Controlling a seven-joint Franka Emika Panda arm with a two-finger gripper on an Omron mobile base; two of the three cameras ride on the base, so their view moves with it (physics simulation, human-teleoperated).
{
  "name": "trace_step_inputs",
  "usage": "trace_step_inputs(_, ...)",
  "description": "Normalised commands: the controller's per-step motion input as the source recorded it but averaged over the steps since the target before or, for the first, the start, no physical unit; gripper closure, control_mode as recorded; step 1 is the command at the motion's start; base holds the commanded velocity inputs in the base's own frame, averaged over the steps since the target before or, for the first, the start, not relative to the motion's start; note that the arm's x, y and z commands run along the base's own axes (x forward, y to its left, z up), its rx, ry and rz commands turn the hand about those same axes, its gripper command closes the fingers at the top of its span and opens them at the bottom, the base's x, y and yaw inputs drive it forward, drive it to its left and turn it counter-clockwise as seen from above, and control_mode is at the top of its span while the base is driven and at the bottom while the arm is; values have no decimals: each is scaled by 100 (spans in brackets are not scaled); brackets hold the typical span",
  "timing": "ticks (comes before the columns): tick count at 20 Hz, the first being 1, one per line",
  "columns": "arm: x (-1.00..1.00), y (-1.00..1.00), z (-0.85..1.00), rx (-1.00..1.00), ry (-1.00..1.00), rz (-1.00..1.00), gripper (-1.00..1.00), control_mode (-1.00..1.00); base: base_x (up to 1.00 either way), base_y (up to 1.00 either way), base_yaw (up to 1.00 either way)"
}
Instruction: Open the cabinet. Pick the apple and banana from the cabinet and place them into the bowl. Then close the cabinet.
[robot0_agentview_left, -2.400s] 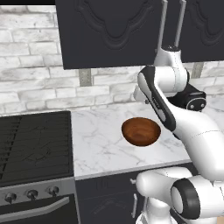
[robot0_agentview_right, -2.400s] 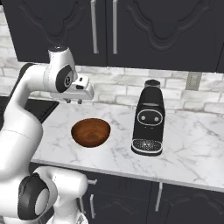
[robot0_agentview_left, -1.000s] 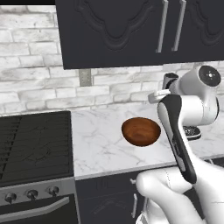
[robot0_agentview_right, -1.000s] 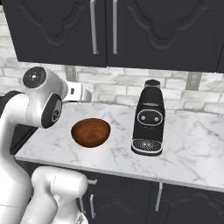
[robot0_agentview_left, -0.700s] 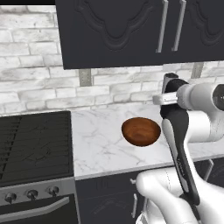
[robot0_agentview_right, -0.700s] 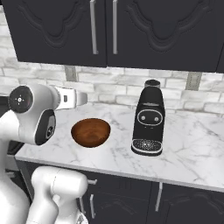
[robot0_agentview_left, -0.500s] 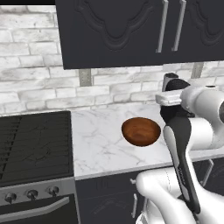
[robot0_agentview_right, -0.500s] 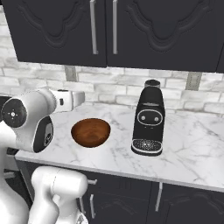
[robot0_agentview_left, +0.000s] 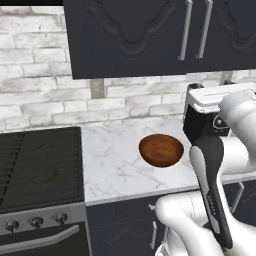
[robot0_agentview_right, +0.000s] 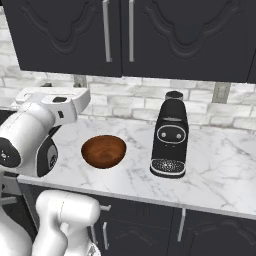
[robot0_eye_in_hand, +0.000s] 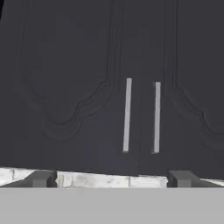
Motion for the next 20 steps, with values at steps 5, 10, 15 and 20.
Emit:
trace_step_inputs(5,0,0,44,0,-29,0,-100,-100,0,0,0)
trace_step_inputs(10,0,0,29,0,-20,0,-100,-100,0,0,0)
trace_step_inputs(15,0,0,18,0,-9,0,-100,-100,0,0,0)
trace_step_inputs(20,24,0,12,0,-3,0,-100,-100,0,0,0)
